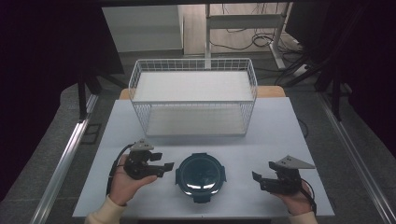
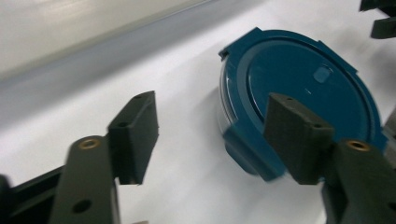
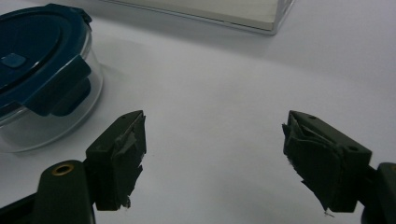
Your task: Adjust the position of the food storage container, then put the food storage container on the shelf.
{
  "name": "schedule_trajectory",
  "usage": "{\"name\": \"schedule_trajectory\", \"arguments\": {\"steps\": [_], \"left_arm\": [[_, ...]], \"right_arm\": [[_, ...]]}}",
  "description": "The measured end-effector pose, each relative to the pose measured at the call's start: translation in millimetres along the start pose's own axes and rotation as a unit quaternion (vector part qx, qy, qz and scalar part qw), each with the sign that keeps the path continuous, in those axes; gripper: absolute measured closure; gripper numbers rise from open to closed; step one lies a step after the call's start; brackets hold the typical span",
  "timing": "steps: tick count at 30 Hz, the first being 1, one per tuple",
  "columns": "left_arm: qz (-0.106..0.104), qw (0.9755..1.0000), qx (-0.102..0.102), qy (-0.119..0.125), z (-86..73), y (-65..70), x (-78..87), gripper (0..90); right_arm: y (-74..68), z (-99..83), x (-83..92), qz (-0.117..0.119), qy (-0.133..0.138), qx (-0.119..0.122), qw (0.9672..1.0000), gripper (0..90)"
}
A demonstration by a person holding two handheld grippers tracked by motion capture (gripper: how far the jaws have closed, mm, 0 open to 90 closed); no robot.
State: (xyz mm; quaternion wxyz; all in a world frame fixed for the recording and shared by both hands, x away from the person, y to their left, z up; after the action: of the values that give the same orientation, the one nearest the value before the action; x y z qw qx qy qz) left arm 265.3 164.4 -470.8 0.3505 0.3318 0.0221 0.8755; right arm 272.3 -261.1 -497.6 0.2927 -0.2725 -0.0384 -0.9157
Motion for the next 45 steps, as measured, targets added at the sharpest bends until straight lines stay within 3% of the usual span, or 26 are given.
{"name": "schedule_trajectory", "arguments": {"steps": [2,6,24,30,36,45], "left_arm": [[-0.011,0.9997,0.021,0.0,-7.3,-2.0,2.9,29.4],[-0.003,0.9991,0.041,0.008,-13.7,-6.4,12.2,25.9],[0.002,0.9981,0.062,0.001,-20.8,-2.8,8.9,19.0],[-0.007,0.9973,0.073,0.004,-22.4,1.6,8.5,17.2],[-0.015,0.9961,0.087,0.003,-25.3,3.7,4.1,15.8],[-0.033,0.9919,0.122,0.006,-27.7,3.3,-3.6,14.1]], "right_arm": [[-3.0,1.1,-0.2,0.007,0.002,0.0,1.0,20.9],[-7.6,2.5,0.0,0.017,0.007,0.004,0.9998,20.6],[-13.9,6.5,1.8,0.035,0.016,-0.004,0.9993,20.6],[-18.1,10.4,3.5,0.05,0.019,-0.016,0.9984,20.6],[-25.8,12.4,0.4,0.07,0.013,-0.021,0.9972,19.3],[-41.6,21.7,-8.7,0.104,0.004,-0.045,0.9936,16.9]]}}
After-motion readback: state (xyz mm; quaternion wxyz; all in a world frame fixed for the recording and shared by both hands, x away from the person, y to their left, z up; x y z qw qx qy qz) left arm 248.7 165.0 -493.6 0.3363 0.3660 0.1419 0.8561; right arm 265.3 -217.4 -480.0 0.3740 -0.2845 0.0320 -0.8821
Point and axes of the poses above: each handheld gripper's, and its own axes: x roughly backward along the jaws, z roughly out of its top, y roughly to its right, the point moved 2 cm from there along -x, roughly forward along the jaws, and after that the axes turned 6 degrees about y, right-handed, at the moved point
